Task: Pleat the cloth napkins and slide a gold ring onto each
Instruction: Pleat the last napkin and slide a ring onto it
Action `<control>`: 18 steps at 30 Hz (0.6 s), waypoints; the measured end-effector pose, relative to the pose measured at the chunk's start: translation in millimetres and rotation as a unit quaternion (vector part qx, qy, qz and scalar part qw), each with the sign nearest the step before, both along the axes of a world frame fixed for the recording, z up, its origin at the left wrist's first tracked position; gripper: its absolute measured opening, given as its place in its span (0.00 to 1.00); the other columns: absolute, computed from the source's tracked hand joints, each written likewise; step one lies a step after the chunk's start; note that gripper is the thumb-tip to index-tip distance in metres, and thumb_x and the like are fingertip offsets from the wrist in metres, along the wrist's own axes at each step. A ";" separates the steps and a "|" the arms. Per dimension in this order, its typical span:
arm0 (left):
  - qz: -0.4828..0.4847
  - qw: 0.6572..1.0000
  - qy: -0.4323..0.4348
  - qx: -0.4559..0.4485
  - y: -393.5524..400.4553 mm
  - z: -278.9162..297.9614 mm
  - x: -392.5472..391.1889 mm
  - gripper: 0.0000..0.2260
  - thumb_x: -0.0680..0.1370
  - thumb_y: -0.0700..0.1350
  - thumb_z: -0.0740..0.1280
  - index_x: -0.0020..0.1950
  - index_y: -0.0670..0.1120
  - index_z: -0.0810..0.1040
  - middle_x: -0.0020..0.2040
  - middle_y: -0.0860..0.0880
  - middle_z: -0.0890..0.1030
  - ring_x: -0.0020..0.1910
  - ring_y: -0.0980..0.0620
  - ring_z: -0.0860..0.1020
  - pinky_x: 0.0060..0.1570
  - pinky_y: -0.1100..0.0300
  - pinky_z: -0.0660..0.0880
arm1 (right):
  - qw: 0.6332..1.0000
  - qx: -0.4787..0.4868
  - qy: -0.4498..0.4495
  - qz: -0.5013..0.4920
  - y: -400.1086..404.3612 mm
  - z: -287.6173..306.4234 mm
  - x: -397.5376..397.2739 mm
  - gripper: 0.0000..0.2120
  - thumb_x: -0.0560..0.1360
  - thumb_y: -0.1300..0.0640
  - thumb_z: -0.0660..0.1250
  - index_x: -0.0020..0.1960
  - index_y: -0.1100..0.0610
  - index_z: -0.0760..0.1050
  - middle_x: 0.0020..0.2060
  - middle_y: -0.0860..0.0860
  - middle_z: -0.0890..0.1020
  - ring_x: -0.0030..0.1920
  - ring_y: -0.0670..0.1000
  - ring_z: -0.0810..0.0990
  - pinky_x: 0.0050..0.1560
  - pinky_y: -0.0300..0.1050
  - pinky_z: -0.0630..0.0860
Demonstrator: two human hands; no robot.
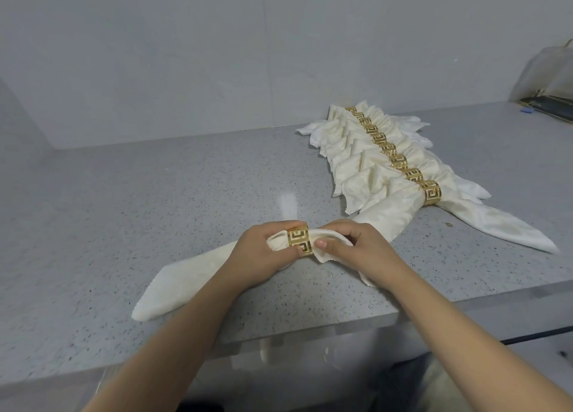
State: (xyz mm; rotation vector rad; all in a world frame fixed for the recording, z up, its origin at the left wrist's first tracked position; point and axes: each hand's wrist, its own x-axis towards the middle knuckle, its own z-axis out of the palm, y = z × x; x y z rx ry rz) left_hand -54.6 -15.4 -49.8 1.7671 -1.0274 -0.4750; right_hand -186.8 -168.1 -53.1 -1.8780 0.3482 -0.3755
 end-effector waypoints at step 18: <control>-0.033 0.994 -0.086 0.054 2.6 -1.3 7.4 0.19 0.68 0.50 0.78 0.56 0.62 0.78 0.50 0.65 0.80 0.50 0.66 0.77 0.50 0.68 0.73 | 0.995 0.020 0.030 -0.090 1.8 -3.2 10.5 0.02 0.68 0.57 0.75 0.39 0.55 0.83 0.32 0.54 0.82 0.33 0.48 0.75 0.35 0.40 0.69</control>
